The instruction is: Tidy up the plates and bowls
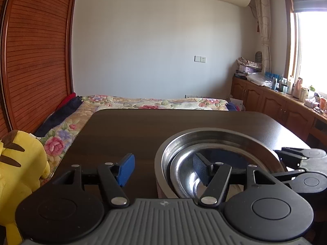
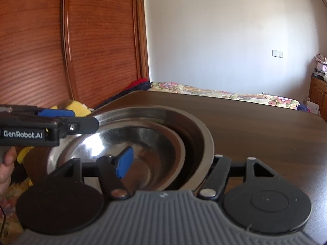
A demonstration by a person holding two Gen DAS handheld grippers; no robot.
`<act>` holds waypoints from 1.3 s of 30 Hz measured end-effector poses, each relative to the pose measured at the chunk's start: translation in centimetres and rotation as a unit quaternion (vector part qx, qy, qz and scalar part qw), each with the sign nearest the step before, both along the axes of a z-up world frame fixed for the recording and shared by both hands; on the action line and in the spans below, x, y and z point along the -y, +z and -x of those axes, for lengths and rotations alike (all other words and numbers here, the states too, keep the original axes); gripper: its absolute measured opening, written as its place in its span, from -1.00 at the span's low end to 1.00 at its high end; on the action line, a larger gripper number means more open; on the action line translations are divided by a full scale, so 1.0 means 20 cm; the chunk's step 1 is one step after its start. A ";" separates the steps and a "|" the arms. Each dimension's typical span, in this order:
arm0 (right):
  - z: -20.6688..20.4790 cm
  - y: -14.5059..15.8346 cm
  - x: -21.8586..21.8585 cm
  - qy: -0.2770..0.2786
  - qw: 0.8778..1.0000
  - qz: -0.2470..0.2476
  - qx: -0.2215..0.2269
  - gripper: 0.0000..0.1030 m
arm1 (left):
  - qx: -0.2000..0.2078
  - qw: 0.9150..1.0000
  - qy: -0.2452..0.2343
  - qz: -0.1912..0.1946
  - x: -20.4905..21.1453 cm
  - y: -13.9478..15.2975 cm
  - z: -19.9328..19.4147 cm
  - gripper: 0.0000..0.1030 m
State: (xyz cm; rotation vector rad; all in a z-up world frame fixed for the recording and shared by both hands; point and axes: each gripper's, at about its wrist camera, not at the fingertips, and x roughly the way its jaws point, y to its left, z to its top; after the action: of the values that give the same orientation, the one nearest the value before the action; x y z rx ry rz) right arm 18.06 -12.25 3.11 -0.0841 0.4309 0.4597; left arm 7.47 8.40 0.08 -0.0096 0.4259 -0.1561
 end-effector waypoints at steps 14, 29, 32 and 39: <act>-0.03 0.10 0.08 -0.017 1.000 0.017 0.000 0.63 | -0.023 1.000 0.011 -0.009 -0.02 -0.07 -0.05 0.04; 0.12 0.21 0.17 -0.043 0.998 -0.005 0.054 0.81 | 0.015 1.000 -0.017 -0.009 0.07 0.07 0.04 0.33; 0.16 0.24 0.19 -0.048 0.997 -0.008 0.066 0.96 | 0.025 0.999 -0.024 -0.011 0.10 0.11 0.07 0.44; 0.27 0.31 0.23 -0.067 0.993 -0.016 0.098 1.00 | 0.055 0.998 -0.036 -0.014 0.16 0.21 0.18 0.93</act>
State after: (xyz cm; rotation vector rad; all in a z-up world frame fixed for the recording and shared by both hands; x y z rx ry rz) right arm 12.70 -16.90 9.28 -0.0681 0.2350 0.3219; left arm 3.94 5.24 4.19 0.0419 0.3189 -0.2211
